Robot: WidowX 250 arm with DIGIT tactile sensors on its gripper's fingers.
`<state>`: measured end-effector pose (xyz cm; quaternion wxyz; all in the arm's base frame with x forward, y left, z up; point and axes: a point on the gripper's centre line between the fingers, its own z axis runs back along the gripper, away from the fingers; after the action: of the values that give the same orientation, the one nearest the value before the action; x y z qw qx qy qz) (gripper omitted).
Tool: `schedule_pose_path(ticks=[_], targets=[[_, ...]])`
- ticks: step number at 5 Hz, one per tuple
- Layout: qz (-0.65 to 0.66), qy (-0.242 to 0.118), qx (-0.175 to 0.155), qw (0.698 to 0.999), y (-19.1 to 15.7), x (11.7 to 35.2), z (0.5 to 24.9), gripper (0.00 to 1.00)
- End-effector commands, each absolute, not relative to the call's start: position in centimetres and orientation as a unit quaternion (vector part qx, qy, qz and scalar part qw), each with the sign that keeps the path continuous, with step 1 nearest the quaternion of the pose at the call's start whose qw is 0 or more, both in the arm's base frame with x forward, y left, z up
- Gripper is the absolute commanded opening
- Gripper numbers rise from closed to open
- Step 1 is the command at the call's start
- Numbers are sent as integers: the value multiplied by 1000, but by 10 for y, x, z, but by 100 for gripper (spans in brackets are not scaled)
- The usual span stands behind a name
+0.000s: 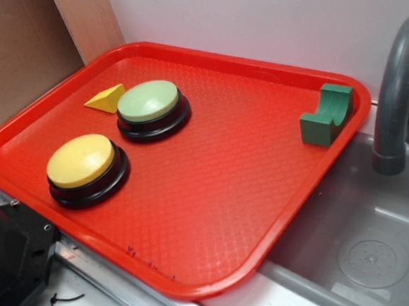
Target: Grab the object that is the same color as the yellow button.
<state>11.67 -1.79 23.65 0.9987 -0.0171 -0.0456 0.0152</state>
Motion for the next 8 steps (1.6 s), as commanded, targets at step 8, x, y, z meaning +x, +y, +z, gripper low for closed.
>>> schedule_pose_path(ticks=[8], targets=[[717, -69, -50, 692, 73, 206, 113, 100]])
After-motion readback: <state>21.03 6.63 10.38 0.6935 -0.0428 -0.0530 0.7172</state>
